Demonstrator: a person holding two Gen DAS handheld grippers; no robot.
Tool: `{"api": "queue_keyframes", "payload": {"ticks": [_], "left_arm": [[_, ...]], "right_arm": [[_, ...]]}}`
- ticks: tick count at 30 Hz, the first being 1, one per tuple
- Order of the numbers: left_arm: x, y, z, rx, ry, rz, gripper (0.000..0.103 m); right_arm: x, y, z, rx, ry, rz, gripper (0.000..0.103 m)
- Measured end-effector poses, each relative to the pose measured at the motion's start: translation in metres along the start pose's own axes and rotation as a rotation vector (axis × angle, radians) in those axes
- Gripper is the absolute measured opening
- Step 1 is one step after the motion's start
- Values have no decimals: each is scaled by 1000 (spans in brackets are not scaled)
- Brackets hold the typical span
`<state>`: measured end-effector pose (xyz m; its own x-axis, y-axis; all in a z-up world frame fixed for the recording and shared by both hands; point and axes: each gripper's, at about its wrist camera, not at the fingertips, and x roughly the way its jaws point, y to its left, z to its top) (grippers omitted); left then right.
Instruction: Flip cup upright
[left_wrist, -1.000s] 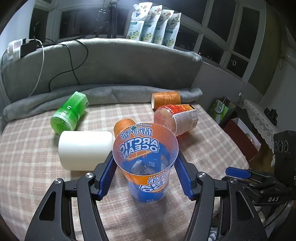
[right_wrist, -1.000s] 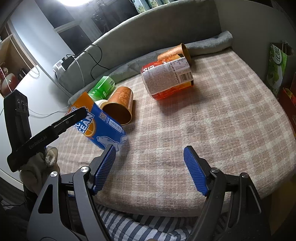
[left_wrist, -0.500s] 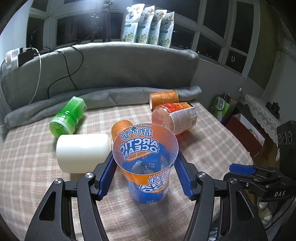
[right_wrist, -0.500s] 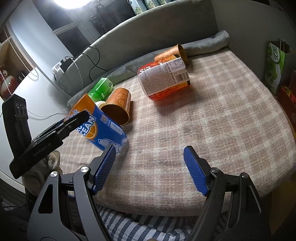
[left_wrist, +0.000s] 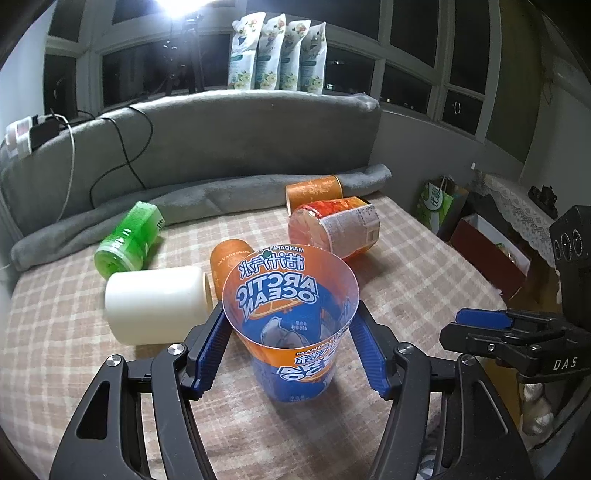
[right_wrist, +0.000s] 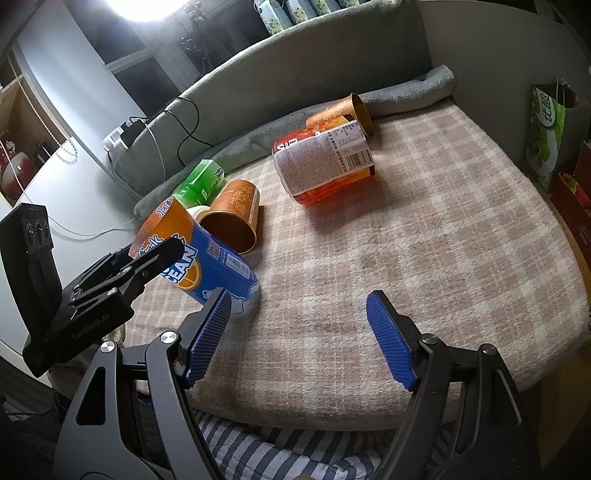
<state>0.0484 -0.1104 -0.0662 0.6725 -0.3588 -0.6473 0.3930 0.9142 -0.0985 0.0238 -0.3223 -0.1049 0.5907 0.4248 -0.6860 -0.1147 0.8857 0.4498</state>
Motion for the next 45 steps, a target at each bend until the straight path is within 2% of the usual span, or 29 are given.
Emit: {"api": "queue_keyframes", "payload": {"ticks": [8,12,23,27,32,41,45], "left_arm": [[6,2,-4,-27,41,-38,70],[7,3,-7,-35,49,-54,78],[0,17,-23,-66,81,-39,80],[-15,27,-28,-83,62,-16,80],[-47,38,-32,-86,-30,72,80],[-109,56,-22,-115,-323,322,82],[-121,57,-16,-111,-390,365,83]], "right_arm": [[-2,-1,2,4,-7,-5,79],[-3,0,2,2,-15,-4,79],[-5,15,7,-74,-78,-40,79],[-7,24,8,-115,-116,-71,80],[-16,39,8,-205,-218,-150,88],[-36,57,17,-240,-388,-198,92],[-45,62,22,-229,-457,-212,92]]}}
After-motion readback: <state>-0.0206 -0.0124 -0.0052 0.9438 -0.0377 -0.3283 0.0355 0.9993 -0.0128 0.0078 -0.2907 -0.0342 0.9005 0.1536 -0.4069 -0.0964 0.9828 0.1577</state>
